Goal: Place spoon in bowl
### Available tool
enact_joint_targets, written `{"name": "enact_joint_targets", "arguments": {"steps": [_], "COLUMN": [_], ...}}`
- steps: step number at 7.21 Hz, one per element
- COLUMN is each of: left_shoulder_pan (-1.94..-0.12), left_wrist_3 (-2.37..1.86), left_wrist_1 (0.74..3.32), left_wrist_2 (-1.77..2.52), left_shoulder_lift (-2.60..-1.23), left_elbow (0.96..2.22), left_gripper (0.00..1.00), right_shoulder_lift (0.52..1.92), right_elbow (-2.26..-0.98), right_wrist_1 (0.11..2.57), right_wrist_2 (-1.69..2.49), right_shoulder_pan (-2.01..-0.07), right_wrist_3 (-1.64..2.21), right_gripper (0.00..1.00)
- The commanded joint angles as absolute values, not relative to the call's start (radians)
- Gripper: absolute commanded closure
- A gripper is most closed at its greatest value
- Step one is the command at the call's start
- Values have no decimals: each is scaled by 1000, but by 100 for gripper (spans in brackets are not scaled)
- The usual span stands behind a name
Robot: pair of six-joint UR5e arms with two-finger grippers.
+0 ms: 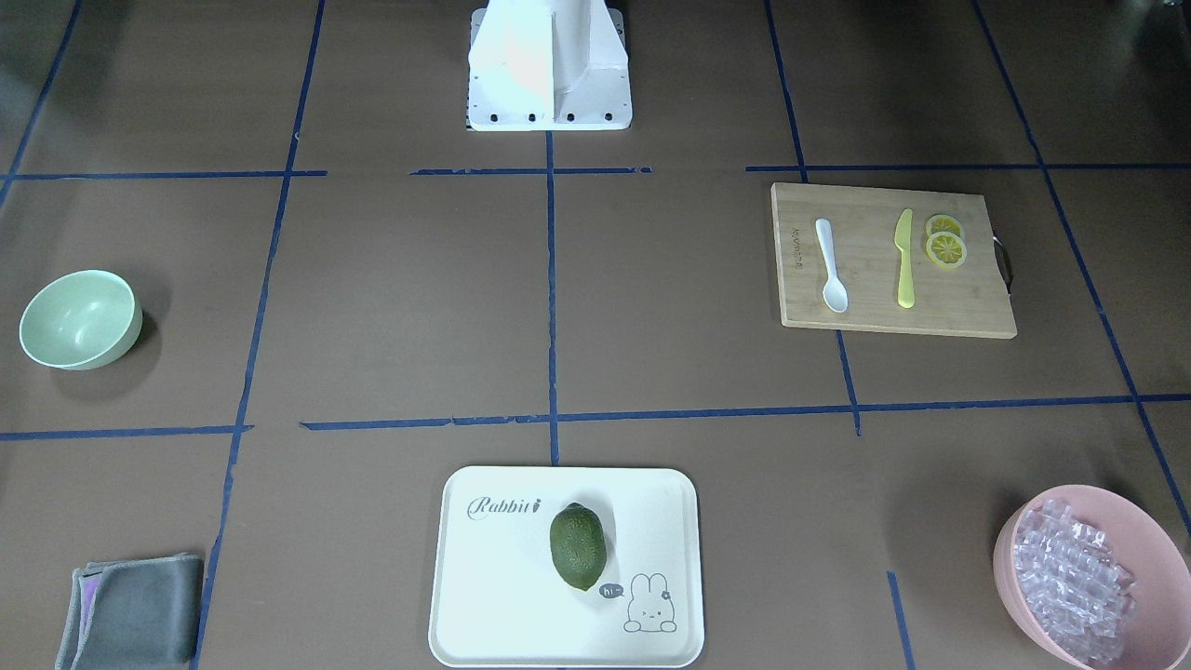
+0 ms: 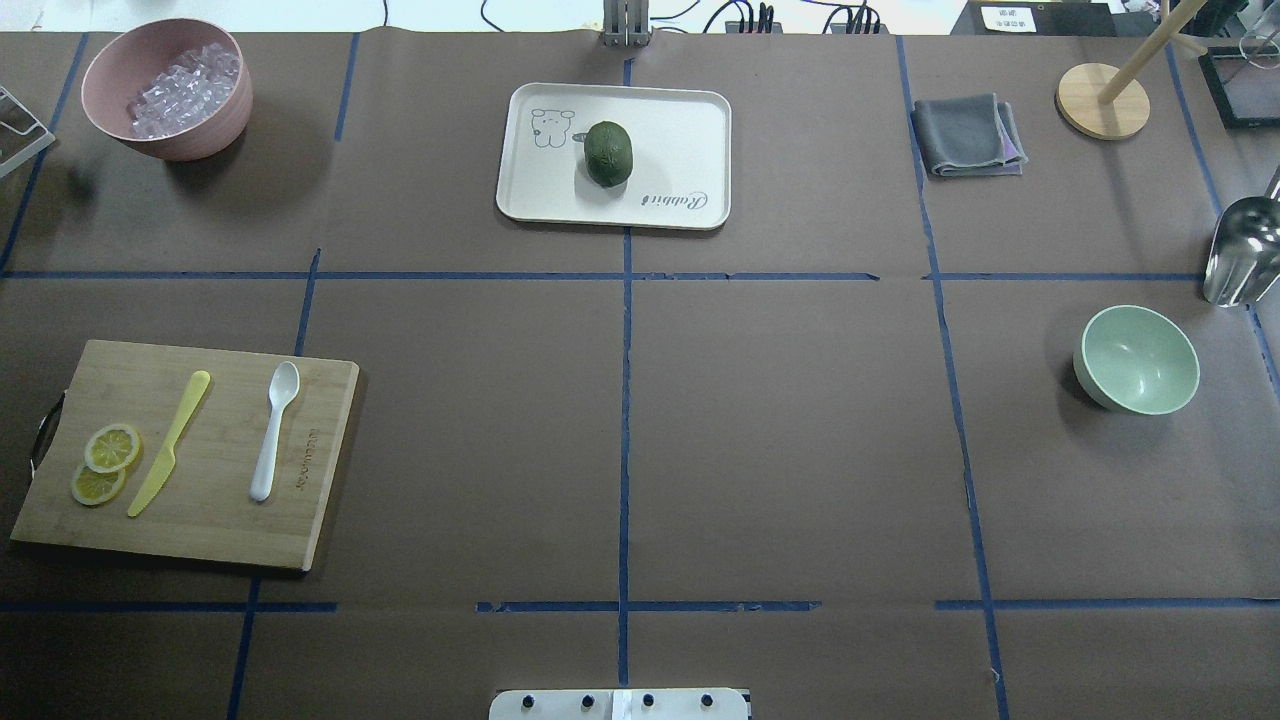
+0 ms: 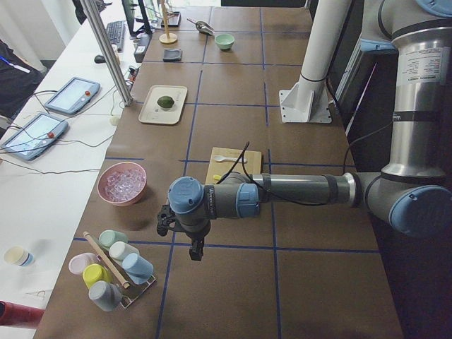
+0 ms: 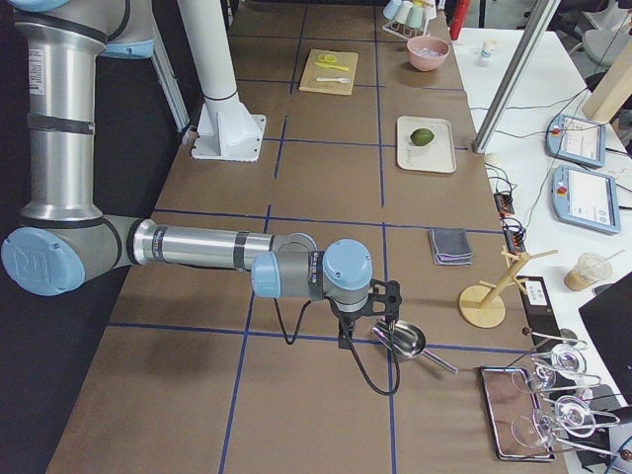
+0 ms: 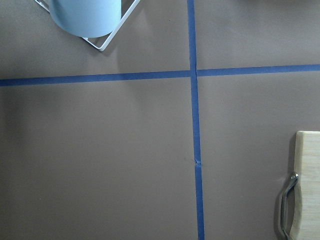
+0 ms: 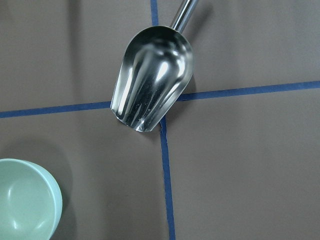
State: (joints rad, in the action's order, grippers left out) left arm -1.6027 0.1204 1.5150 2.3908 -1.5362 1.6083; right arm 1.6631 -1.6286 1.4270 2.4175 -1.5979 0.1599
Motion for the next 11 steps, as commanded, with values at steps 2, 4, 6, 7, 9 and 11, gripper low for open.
{"name": "enact_joint_targets", "arguments": {"steps": [2, 4, 6, 7, 9, 11], "left_shoulder_pan": [-1605, -1605, -1605, -1605, -1605, -1605], "left_wrist_3": [115, 115, 115, 115, 115, 117], "left_wrist_1": [1514, 1514, 1514, 1514, 1514, 1514], "left_wrist_2": [2393, 2391, 2393, 2391, 2390, 2388], "left_shoulder_lift": [-1532, -1532, -1532, -1532, -1532, -1532], "left_elbow": [1634, 1638, 1638, 1638, 1638, 1638], "left_gripper": [0, 0, 0, 0, 0, 0], "right_shoulder_lift": [1664, 1666, 1666, 1664, 1661, 1655], "right_elbow": [-1634, -1634, -1628, -1623, -1586, -1577], "right_wrist_1": [1156, 1046, 1046, 1046, 1045, 1045], "right_wrist_2": [2418, 2390, 2312, 2304, 2304, 2304], "right_shoulder_pan": [-1426, -1283, -1203, -1175, -1138, -1120], "right_wrist_3": [511, 693, 696, 695, 695, 695], "right_gripper": [0, 0, 0, 0, 0, 1]}}
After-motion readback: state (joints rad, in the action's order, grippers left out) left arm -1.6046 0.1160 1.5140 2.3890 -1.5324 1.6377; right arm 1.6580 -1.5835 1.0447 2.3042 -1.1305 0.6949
